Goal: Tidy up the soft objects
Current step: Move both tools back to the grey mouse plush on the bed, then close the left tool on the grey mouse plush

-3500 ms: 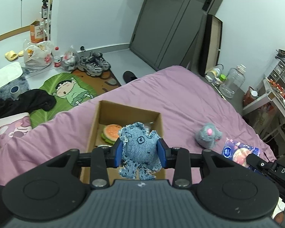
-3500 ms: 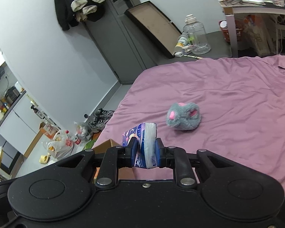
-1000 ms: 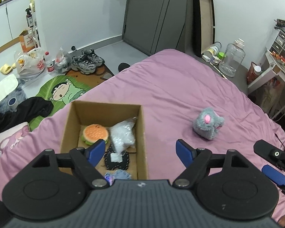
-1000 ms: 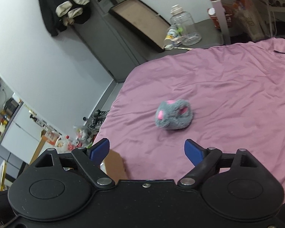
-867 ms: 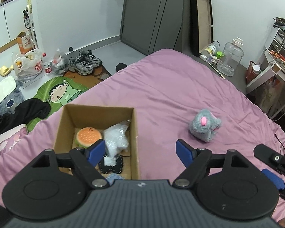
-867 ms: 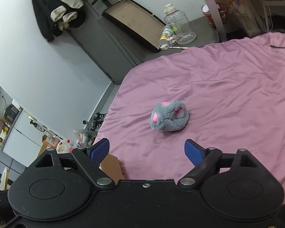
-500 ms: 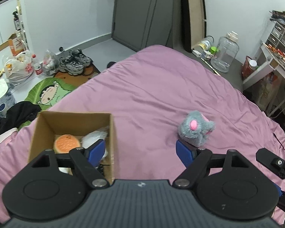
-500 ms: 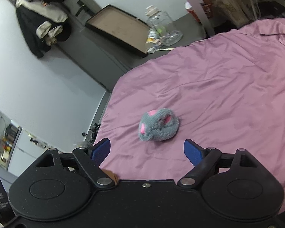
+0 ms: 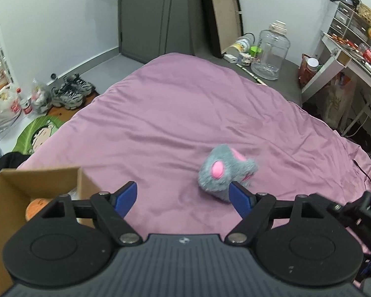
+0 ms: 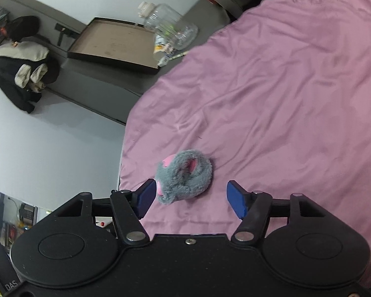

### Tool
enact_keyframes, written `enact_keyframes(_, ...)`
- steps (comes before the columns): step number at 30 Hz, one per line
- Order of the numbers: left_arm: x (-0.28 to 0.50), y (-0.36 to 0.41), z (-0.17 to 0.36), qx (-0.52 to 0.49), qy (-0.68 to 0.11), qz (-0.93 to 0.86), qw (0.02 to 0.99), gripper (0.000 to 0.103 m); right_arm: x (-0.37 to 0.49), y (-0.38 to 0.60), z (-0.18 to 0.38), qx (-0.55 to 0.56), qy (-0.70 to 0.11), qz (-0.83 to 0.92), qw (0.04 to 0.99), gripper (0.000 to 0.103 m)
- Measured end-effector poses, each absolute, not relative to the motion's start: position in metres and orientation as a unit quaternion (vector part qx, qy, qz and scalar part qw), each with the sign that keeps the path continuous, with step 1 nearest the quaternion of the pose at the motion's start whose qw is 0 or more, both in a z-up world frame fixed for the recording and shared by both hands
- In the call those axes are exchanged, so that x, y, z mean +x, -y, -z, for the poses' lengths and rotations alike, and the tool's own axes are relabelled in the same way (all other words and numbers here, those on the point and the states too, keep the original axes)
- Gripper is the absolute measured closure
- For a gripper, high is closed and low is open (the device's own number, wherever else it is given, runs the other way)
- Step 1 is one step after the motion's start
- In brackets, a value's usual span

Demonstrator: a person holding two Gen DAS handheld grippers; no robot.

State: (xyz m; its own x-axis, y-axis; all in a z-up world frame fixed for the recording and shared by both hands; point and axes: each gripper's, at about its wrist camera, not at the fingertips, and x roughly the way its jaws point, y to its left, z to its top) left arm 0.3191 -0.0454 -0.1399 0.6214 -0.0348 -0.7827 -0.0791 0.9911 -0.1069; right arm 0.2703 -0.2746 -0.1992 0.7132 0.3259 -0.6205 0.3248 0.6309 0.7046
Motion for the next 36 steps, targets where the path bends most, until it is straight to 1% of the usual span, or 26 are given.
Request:
enact_keyframes(7, 0.343, 0.077, 0.149, -0.032, -0.439, 0.014, 0.898, 0.024, 0.285, 0.292, 0.225, 0.462, -0.394, 0.012, 0.795, 0.045)
enact_keyframes(10, 0.348, 0.091, 0.155, -0.007, -0.436, 0.024, 0.900, 0.026, 0.291, 0.300, 0.234, 0.475, -0.398, 0.013, 0.785, 0.046)
enact_keyframes(19, 0.371, 0.126, 0.177, 0.040, -0.438, 0.045, 0.897, 0.027, 0.302, 0.317, 0.259, 0.503, -0.408, 0.028, 0.761, 0.046)
enact_keyframes(22, 0.380, 0.138, 0.187, 0.076, -0.447, 0.040, 0.890, 0.027, 0.305, 0.319, 0.264, 0.507, -0.411, 0.031, 0.757, 0.046)
enact_keyframes(28, 0.397, 0.138, 0.211, 0.114, -0.481, 0.021, 0.869, 0.027, 0.311, 0.320, 0.275, 0.511, -0.422, 0.038, 0.748, 0.046)
enact_keyframes(36, 0.409, 0.130, 0.203, 0.114, -0.460, 0.012, 0.880, 0.027, 0.320, 0.308, 0.282, 0.504, -0.436, 0.029, 0.745, 0.046)
